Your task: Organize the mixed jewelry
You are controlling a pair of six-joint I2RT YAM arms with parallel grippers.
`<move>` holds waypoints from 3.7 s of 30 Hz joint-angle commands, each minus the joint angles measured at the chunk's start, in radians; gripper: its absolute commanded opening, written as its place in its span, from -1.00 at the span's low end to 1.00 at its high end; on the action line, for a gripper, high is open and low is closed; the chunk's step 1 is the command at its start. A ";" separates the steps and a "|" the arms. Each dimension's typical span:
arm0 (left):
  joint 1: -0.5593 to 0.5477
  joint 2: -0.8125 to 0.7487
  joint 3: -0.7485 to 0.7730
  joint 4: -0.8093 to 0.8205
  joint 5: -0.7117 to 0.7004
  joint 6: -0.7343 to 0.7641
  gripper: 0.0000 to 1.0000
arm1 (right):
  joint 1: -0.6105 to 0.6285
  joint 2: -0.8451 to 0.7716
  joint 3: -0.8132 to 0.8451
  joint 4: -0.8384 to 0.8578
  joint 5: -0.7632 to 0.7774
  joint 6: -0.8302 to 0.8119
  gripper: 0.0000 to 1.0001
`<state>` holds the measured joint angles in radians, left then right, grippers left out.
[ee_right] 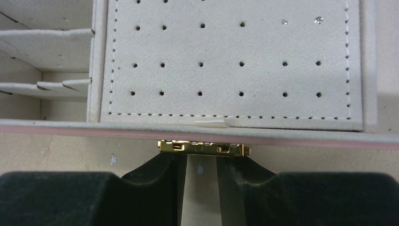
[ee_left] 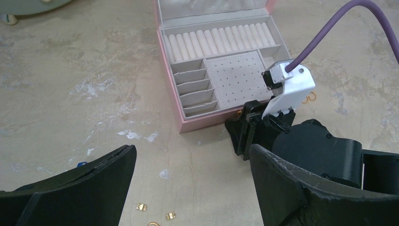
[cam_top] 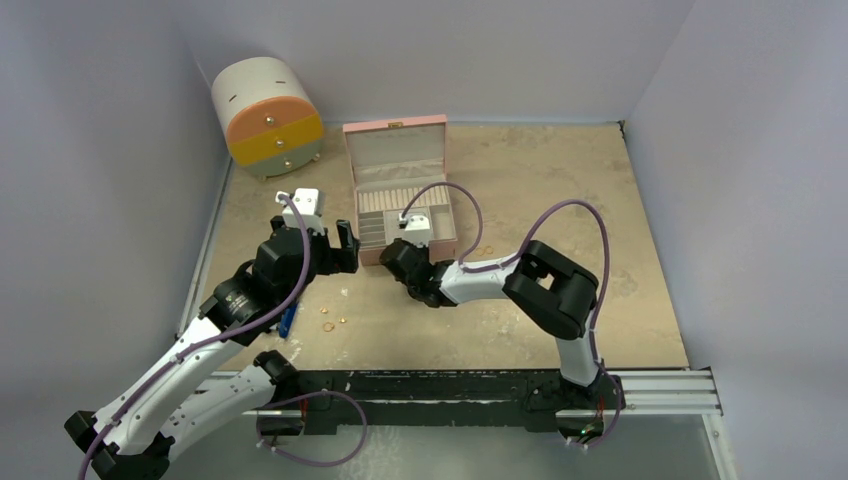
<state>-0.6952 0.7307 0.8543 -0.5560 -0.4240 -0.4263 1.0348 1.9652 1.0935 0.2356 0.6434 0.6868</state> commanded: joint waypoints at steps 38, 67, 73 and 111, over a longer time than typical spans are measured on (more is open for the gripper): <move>-0.004 0.003 0.006 0.026 -0.068 0.002 0.80 | -0.218 -0.673 -0.188 -0.376 -0.126 -0.177 -0.10; -0.003 0.053 0.011 0.010 -0.121 -0.006 0.81 | -0.606 -0.349 -0.050 -0.493 -0.445 -0.033 -0.21; -0.004 0.062 0.011 0.011 -0.114 -0.005 0.81 | -0.608 -0.310 -0.032 -0.507 -0.428 0.070 -0.23; -0.003 0.048 0.008 0.017 -0.096 0.001 0.82 | -0.608 -0.163 -0.003 -0.633 -0.368 0.330 -0.42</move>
<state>-0.6952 0.7925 0.8543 -0.5640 -0.5240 -0.4267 0.4309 1.8130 1.1271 -0.3607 0.2298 0.9874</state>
